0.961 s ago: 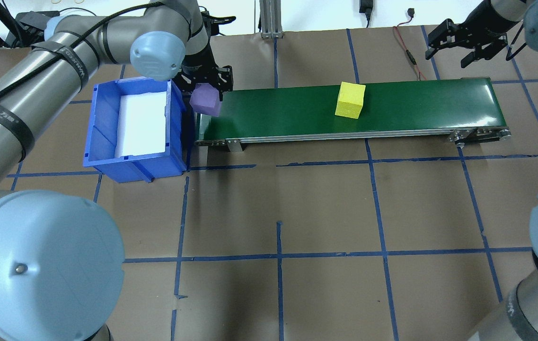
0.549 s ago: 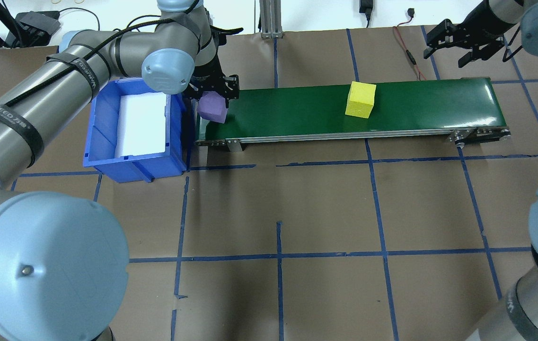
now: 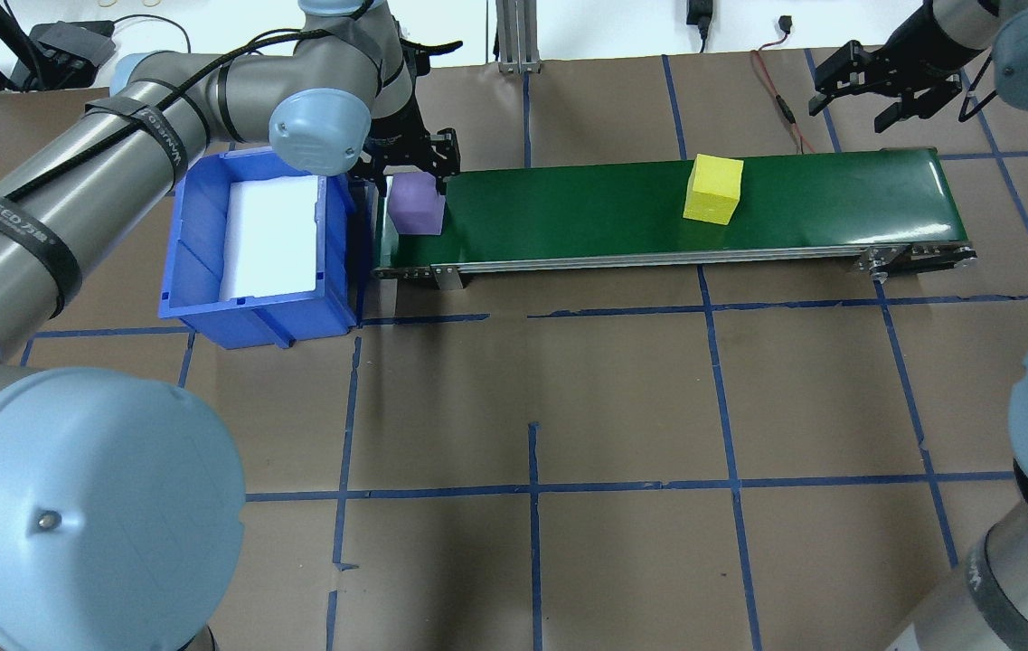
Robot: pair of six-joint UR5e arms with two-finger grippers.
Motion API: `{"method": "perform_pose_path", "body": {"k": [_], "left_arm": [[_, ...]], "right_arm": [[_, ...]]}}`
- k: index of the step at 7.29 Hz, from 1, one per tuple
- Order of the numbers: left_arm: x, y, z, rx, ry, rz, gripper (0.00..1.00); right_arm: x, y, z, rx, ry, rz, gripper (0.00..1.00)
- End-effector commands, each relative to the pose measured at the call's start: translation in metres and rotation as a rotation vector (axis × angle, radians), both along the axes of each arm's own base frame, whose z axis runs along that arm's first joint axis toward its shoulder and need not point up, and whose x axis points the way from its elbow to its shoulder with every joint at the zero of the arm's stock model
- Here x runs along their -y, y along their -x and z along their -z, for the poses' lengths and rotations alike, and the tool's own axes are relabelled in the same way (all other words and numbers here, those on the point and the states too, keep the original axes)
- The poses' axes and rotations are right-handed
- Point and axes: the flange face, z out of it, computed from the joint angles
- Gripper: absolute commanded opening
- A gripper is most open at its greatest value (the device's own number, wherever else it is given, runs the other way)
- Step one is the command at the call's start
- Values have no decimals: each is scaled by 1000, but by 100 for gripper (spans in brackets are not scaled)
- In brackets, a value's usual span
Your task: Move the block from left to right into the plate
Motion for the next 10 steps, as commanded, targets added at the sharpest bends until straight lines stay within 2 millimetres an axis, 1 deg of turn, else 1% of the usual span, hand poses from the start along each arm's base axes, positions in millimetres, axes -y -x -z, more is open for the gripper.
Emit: {"method": "perform_pose_path", "body": {"k": [1, 2, 3, 4, 5, 6, 7, 8, 10], "left_arm": [[-21, 10, -67, -14, 57, 4, 100], [-50, 8, -120, -14, 51, 19, 100], [-86, 2, -173, -9, 52, 22, 100], [-108, -12, -185, -7, 37, 11, 100], [-132, -18, -169, 11, 1, 12, 100], [-162, -44, -173, 14, -7, 18, 100], [-183, -77, -180, 12, -7, -1, 100], [-193, -91, -189, 13, 8, -29, 100], [-193, -87, -200, 3, 43, -20, 100]], "right_arm": [[-1, 0, 6, 2, -10, -1, 100], [-2, -1, 8, 3, -14, -3, 100], [-4, -1, 11, 7, -20, -1, 100], [-4, -1, 10, 7, -19, 0, 100], [-3, -1, 8, 6, -16, 0, 100], [-4, -1, 10, 8, -18, 0, 100], [-4, -1, 10, 7, -19, 0, 100], [-4, -1, 11, 9, -20, 1, 100], [-3, -1, 10, 9, -19, 4, 100]]}}
